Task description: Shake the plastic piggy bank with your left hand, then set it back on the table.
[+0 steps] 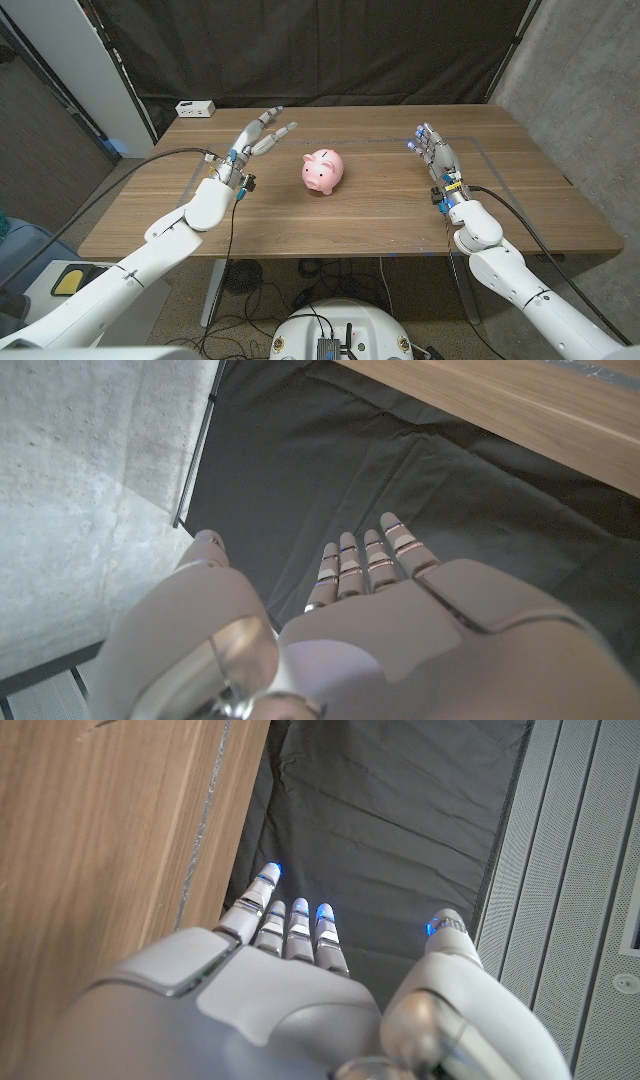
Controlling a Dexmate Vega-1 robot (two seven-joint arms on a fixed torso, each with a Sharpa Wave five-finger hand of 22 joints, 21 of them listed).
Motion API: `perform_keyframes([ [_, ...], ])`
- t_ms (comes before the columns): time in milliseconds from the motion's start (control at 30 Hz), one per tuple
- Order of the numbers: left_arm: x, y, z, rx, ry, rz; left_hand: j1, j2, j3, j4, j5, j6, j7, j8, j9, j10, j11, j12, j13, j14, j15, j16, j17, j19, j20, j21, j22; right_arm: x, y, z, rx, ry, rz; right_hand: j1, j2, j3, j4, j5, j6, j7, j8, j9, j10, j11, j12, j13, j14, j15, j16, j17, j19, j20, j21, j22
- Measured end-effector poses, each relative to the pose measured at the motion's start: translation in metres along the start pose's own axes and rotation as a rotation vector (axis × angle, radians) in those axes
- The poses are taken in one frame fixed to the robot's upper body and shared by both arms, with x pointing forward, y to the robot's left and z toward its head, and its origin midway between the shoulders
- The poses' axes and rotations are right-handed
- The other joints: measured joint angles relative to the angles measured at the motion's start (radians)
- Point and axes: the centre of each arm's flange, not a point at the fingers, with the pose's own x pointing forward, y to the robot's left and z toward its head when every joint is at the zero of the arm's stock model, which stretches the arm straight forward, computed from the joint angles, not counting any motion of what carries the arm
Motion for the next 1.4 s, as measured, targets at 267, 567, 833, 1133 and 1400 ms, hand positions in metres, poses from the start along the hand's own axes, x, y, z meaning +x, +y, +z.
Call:
perform_keyframes([
  [267, -0.013, 0.015, -0.011, -0.088, 0.028, 0.045, -0.005, -0.005, -0.004, 0.004, 0.0, 0.004, 0.004, 0.0, 0.0, 0.002, 0.002, 0.0, -0.005, 0.0, 0.0, 0.0, 0.0, 0.0, 0.0, 0.0, 0.0, 0.005, 0.004, 0.01, -0.019, -0.02, 0.008, 0.0, 0.0, -0.004, -0.004, 0.0, 0.0, 0.0, 0.0, 0.0, 0.0, 0.0, 0.0, 0.0, 0.0, 0.0, 0.0, 0.0, 0.0, 0.0, 0.0, 0.0],
  [567, -0.024, 0.026, -0.029, -0.196, 0.07, 0.087, -0.005, -0.005, -0.004, 0.004, 0.0, 0.007, 0.007, 0.0, 0.0, 0.004, 0.004, 0.0, -0.009, 0.004, -0.004, 0.0, 0.0, 0.0, 0.0, 0.0, 0.0, 0.014, 0.006, 0.014, -0.031, -0.025, 0.031, 0.004, -0.004, -0.004, -0.004, 0.0, 0.003, -0.003, 0.0, 0.0, 0.009, -0.009, 0.0, 0.0, 0.008, -0.008, 0.0, 0.0, 0.0, 0.0, 0.0, 0.0],
  [833, -0.03, 0.028, -0.047, -0.299, 0.104, 0.118, -0.019, -0.006, -0.007, 0.007, 0.0, 0.009, 0.009, 0.0, 0.0, 0.004, 0.004, 0.0, -0.014, 0.004, -0.004, 0.0, 0.0, 0.0, 0.0, 0.0, 0.0, 0.019, 0.007, 0.012, -0.046, -0.015, 0.049, 0.004, -0.004, -0.004, -0.004, 0.0, 0.013, -0.025, 0.002, 0.0, -0.009, -0.013, -0.014, -0.005, -0.003, -0.022, -0.002, -0.005, -0.008, -0.014, -0.008, 0.0],
  [1133, -0.034, 0.029, -0.065, -0.391, 0.133, 0.145, -0.042, -0.019, -0.014, 0.008, 0.0, 0.009, 0.009, 0.0, 0.0, 0.004, 0.004, 0.0, -0.023, 0.0, 0.0, 0.0, 0.0, -0.011, 0.0, -0.006, 0.0, 0.021, 0.004, 0.005, -0.038, 0.012, 0.062, 0.004, -0.004, -0.007, -0.001, 0.0, -0.035, -0.034, -0.012, 0.0, -0.041, -0.016, -0.025, -0.004, -0.02, -0.015, -0.004, -0.005, -0.02, -0.012, -0.008, 0.0],
  [1400, -0.036, 0.025, -0.073, -0.432, 0.151, 0.158, -0.047, -0.024, -0.019, 0.011, 0.0, 0.005, 0.005, 0.0, 0.0, -0.001, 0.009, 0.0, -0.028, 0.0, 0.0, 0.0, 0.0, -0.018, 0.007, -0.006, 0.0, 0.02, 0.0, -0.002, -0.023, 0.032, 0.061, 0.004, -0.004, -0.01, 0.002, 0.0, -0.038, -0.016, -0.012, 0.0, -0.037, -0.012, -0.025, -0.004, -0.023, -0.012, -0.004, -0.005, -0.02, -0.012, -0.008, 0.0],
])
